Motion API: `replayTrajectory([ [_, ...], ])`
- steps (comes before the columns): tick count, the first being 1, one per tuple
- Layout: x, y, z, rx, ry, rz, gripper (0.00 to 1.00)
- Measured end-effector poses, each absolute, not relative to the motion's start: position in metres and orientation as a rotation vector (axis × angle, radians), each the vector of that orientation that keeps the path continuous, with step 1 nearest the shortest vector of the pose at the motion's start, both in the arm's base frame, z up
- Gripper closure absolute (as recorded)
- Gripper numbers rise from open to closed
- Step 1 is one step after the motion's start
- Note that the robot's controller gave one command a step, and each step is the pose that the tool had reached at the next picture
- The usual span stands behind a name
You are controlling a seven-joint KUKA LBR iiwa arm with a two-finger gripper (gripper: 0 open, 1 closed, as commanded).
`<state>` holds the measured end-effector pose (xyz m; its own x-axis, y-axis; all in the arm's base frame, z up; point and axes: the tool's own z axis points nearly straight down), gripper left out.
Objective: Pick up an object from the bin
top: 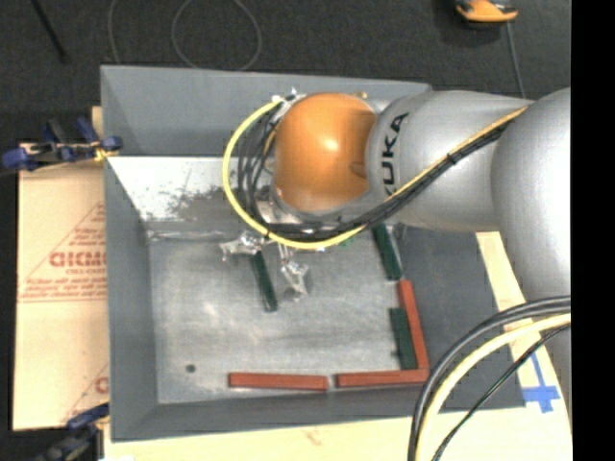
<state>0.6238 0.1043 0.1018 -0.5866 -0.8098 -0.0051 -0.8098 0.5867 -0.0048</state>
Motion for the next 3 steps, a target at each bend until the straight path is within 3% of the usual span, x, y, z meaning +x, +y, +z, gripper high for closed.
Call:
replayTrajectory([
  [1,0.629,0.118,0.108,-1.946,2.459,-0.002,0.0],
  [2,0.633,0.122,0.073,-2.46,1.94,-0.007,0.0],
  [3,0.636,0.122,0.076,-2.451,1.946,-0.004,0.0],
])
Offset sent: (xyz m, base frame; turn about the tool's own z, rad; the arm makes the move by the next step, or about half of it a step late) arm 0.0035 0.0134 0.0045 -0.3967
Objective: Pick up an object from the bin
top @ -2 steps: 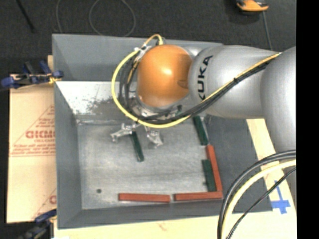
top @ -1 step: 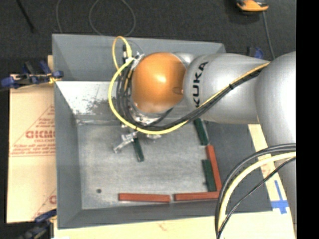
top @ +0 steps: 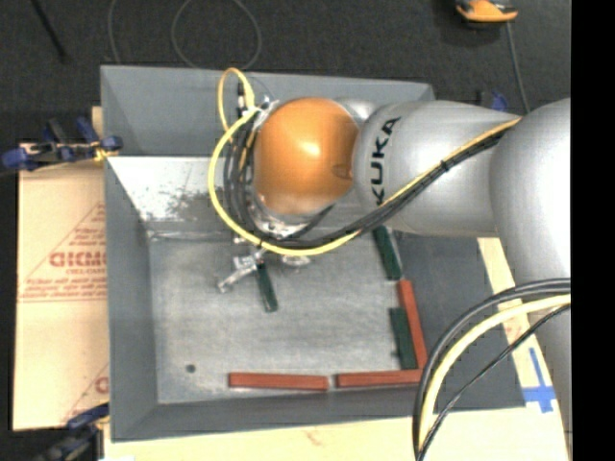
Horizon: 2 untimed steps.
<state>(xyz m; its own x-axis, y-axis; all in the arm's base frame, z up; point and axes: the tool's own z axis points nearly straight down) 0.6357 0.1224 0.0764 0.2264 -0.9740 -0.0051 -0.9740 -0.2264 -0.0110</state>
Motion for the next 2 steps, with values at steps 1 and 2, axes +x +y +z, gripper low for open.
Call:
replayTrajectory([
  [1,0.636,0.123,0.077,-2.45,1.949,-0.002,1.0],
  [2,0.637,0.123,0.088,-2.444,1.96,-0.001,1.0],
])
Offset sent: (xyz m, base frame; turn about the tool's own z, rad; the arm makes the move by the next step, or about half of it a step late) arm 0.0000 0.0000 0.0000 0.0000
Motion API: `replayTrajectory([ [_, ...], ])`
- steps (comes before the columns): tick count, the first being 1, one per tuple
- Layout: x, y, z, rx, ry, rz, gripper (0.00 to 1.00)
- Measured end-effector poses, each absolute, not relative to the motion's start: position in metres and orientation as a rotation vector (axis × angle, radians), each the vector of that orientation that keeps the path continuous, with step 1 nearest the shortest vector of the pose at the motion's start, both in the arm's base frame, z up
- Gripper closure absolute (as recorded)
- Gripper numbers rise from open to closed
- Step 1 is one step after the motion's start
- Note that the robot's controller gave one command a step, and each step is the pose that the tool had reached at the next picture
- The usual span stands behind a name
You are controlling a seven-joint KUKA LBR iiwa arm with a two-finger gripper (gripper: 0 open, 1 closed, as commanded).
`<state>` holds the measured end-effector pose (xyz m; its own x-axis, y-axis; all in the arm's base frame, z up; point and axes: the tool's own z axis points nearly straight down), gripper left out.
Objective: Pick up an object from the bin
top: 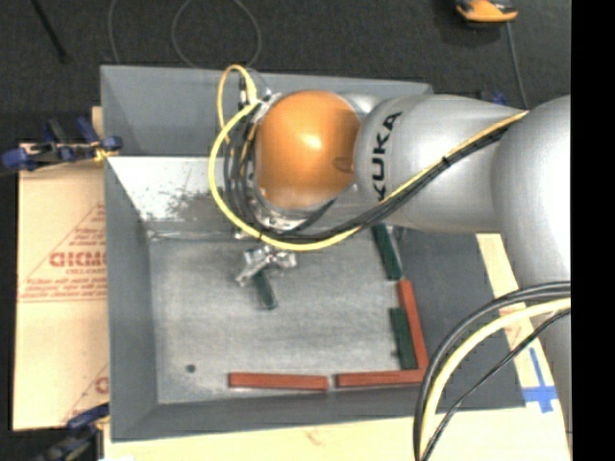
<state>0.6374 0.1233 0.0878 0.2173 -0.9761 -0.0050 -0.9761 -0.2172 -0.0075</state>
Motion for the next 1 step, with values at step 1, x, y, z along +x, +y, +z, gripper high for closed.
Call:
replayTrajectory([
  [1,0.6393,0.1226,0.1146,-2.437,1.973,-0.005,1.0],
])
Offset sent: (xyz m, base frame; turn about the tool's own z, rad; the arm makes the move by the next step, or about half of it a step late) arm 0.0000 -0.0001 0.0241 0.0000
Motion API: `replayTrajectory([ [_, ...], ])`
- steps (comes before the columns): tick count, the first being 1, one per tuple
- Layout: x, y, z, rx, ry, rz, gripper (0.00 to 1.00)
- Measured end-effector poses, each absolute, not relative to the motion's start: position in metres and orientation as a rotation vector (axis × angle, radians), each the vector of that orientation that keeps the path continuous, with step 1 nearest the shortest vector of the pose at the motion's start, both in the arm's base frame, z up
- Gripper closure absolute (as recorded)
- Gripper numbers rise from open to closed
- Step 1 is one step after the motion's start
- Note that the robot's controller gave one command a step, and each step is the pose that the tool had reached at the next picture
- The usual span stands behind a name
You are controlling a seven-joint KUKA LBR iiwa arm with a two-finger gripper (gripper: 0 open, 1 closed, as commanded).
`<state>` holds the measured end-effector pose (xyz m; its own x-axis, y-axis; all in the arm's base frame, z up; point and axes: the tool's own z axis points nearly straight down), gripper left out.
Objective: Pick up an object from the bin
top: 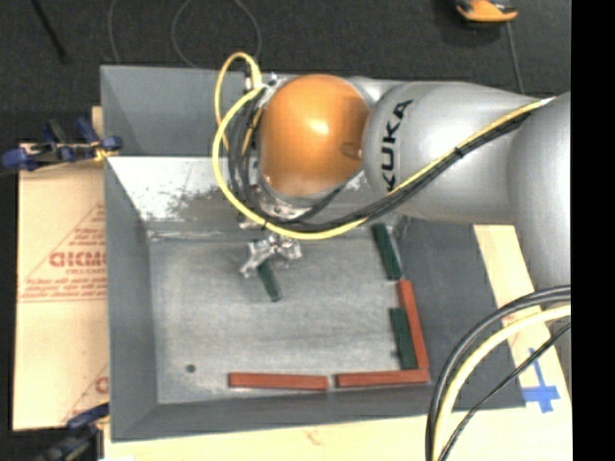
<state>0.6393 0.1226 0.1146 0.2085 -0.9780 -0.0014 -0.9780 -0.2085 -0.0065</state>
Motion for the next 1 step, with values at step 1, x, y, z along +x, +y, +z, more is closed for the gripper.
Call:
replayTrajectory([
  [1,0.6416,0.1218,0.1652,-2.427,1.983,-0.008,1.0],
])
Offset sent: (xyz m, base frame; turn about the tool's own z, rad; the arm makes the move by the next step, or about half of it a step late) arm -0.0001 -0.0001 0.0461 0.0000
